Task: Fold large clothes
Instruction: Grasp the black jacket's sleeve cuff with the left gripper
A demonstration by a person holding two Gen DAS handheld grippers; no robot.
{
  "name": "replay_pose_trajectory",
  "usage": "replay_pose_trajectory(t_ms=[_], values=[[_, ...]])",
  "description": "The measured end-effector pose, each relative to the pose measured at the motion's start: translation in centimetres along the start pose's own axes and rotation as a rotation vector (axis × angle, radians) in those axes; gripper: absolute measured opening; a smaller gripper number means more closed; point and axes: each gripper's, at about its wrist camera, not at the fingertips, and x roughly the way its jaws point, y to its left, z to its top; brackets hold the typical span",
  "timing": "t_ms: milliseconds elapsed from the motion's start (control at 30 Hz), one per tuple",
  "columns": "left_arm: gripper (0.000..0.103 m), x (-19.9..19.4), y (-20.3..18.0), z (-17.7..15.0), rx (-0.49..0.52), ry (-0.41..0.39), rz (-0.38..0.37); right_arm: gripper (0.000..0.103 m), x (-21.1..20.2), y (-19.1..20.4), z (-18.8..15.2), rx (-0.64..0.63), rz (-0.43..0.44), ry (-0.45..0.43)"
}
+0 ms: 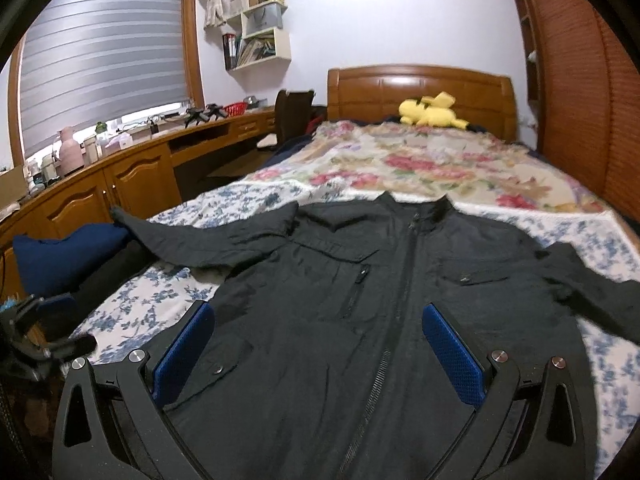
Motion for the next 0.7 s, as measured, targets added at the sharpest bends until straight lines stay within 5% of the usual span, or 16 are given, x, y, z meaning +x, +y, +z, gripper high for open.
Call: replay_pose_trajectory(t_ms=[333,700], values=[[0.077,6.2,5.3,4.1,-0.009,0.058,0.073,0.103,4.5,-2.5,-3.7,-0.003,0.059,0.181],[0.065,13.8,11.1,6.8,-0.101,0.116,0.187,0.103,4.6,-2.9,-2.8,-0.004,0.084,0.183]])
